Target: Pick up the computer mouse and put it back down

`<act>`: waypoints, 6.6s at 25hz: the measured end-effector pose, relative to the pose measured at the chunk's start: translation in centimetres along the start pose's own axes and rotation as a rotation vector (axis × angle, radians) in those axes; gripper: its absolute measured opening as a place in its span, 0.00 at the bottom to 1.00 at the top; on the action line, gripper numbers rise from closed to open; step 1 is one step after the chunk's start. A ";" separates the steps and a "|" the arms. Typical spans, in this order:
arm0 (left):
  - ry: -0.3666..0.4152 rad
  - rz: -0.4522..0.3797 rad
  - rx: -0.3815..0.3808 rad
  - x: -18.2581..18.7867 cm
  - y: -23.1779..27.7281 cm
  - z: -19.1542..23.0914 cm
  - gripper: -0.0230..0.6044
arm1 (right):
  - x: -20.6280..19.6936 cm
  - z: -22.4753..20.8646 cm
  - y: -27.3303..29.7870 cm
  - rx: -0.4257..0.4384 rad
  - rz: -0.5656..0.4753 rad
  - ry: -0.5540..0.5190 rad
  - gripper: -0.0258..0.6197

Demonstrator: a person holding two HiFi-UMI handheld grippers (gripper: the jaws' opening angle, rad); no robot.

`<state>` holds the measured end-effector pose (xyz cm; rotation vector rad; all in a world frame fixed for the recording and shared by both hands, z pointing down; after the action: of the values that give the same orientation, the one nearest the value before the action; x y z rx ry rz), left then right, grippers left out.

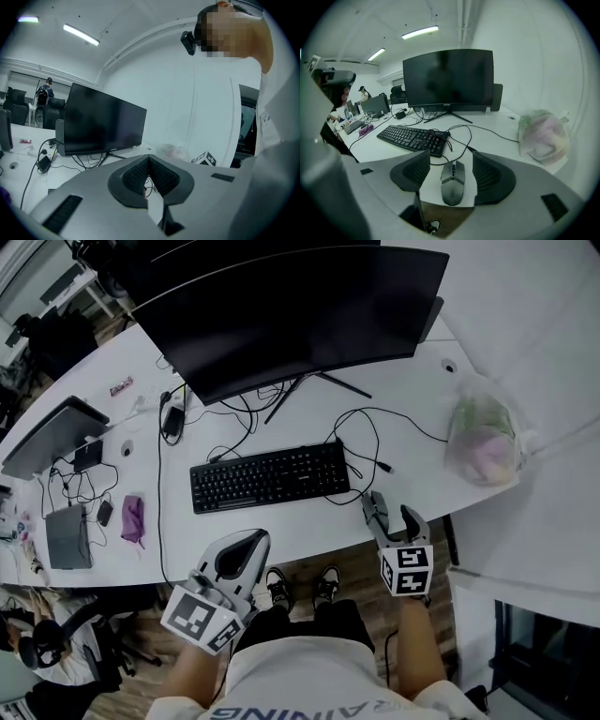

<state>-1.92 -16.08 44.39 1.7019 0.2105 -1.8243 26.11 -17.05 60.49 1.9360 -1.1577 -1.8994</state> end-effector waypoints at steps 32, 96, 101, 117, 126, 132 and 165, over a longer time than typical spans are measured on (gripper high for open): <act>-0.024 0.061 0.007 -2.0 0.1 1.3 0.04 | -9.3 -1.4 6.1 -0.053 0.239 0.054 0.46; 0.013 -0.295 -0.021 8.5 -5.7 2.8 0.04 | 19.9 9.3 -13.8 -0.049 -0.617 -0.263 0.45; 0.015 -0.307 -0.025 8.9 -5.8 2.8 0.04 | 20.5 10.0 -14.6 -0.042 -0.647 -0.270 0.45; 0.008 -0.344 -0.020 9.7 -6.4 2.8 0.04 | 20.6 10.7 -15.2 -0.034 -0.668 -0.284 0.45; 0.020 -0.335 -0.017 9.7 -6.6 2.6 0.04 | 20.6 10.8 -15.3 -0.024 -0.670 -0.277 0.45; 0.026 -0.336 -0.024 9.7 -6.8 2.5 0.04 | 20.5 11.0 -15.6 -0.023 -0.671 -0.278 0.45; 0.019 -0.309 -0.016 8.9 -6.5 2.5 0.04 | 17.6 9.0 -12.0 -0.032 -0.550 -0.230 0.45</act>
<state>-7.23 -15.14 34.42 1.7525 0.5198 -2.0180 20.26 -16.72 38.12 2.2293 -0.6705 -2.4414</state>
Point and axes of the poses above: the fingertips, and each gripper's own axes: y forward along the fingers, z to its left, x out of its top, the point moved 5 cm from there along -y, backward along the fingers, and after that the axes turned 13 degrees about x, right-handed, at the moved point
